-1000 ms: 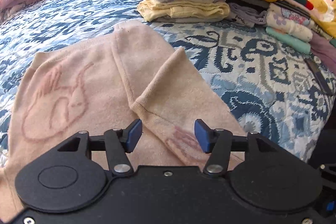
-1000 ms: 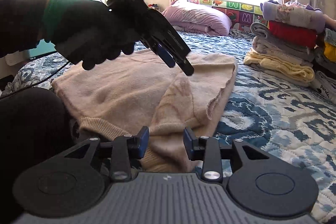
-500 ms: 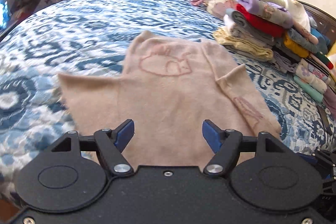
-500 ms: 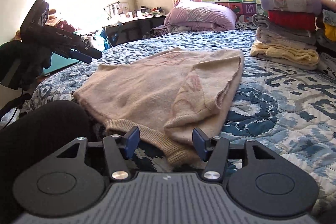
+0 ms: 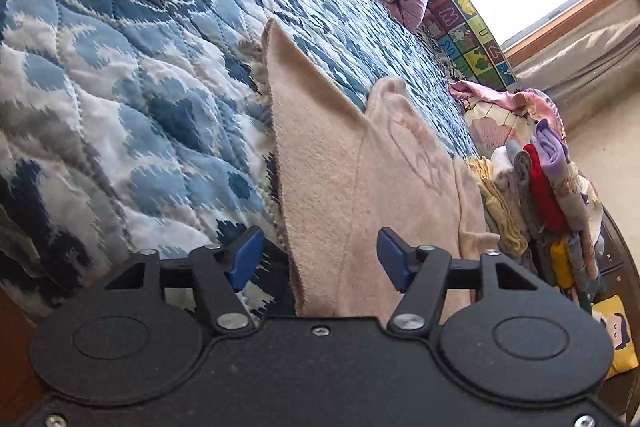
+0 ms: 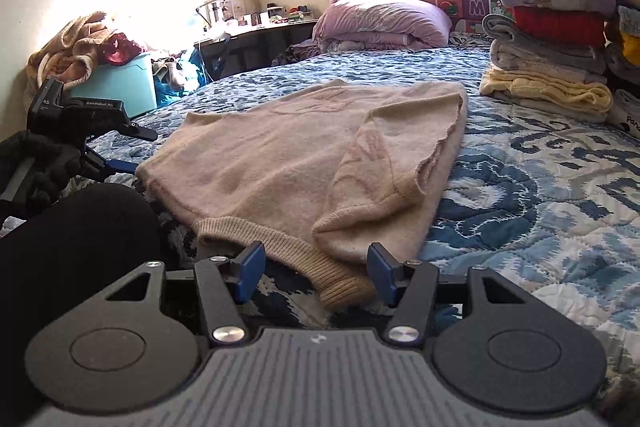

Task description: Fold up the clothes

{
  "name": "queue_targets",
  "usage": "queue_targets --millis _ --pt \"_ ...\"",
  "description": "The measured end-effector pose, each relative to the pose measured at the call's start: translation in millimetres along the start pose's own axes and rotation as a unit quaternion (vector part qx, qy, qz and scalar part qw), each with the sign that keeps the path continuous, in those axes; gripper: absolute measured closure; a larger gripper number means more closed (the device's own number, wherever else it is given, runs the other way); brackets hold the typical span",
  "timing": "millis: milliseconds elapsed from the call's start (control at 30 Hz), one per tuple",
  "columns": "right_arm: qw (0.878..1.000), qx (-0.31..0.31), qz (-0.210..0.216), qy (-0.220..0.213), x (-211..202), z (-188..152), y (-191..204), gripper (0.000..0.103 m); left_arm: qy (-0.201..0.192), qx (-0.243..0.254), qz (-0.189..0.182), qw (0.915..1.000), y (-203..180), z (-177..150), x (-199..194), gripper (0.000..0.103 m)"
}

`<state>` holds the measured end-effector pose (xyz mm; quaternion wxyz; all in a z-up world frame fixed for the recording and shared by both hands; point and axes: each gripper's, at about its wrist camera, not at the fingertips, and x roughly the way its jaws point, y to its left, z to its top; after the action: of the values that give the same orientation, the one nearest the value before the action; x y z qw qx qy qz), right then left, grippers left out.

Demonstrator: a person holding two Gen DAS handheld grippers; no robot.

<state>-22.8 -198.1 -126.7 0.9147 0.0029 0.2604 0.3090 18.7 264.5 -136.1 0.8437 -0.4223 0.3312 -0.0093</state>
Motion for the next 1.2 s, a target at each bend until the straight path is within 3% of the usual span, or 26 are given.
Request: queue_targets --millis 133,233,300,367,400,433,533,633,833,933,1000,1067,1200 --pt "1.000 0.000 0.000 0.000 1 -1 -3 0.046 -0.002 -0.019 -0.017 0.9997 8 -3 7 0.051" --pt "1.000 0.004 0.000 -0.002 1 0 -5 0.045 0.000 -0.063 -0.039 0.9972 26 -5 0 0.061" --pt "1.000 0.011 -0.001 -0.006 0 0 -8 0.045 0.006 -0.066 -0.041 0.9969 29 -6 -1 0.067" --pt "1.000 0.022 -0.001 -0.011 0 2 -12 0.045 0.021 -0.046 -0.042 0.9978 22 -2 3 0.071" --pt "0.999 0.029 0.000 -0.014 0 2 -14 0.045 0.029 -0.031 -0.038 0.9984 15 1 5 0.077" --pt "0.999 0.035 0.000 -0.017 0 3 -16 0.045 0.031 -0.013 -0.027 0.9991 6 3 6 0.096" --pt "0.998 0.057 0.000 -0.029 0 6 -22 0.045 -0.003 0.049 -0.032 0.9983 -31 5 -6 0.096" --pt "0.995 0.088 0.000 -0.044 -5 7 -34 0.045 -0.020 0.126 -0.039 0.9911 -79 -2 -15 0.096" --pt "0.980 0.191 0.001 -0.065 -12 2 -72 0.045 -0.008 0.300 -0.014 0.9539 -172 -35 11 0.096" --pt "0.967 0.244 -0.002 -0.078 -17 -3 -92 0.045 0.009 0.347 -0.015 0.9377 -199 -53 30 0.096" --pt "0.959 0.269 -0.004 -0.086 -20 -6 -102 0.045 0.025 0.387 -0.007 0.9215 -215 -70 46 0.097" --pt "0.953 0.290 -0.007 -0.091 -22 -9 -110 0.045 0.044 0.425 -0.001 0.9043 -224 -87 61 0.097" --pt "0.945 0.313 -0.011 -0.095 -24 -13 -121 0.045 0.076 0.518 0.037 0.8510 -234 -127 90 0.097"
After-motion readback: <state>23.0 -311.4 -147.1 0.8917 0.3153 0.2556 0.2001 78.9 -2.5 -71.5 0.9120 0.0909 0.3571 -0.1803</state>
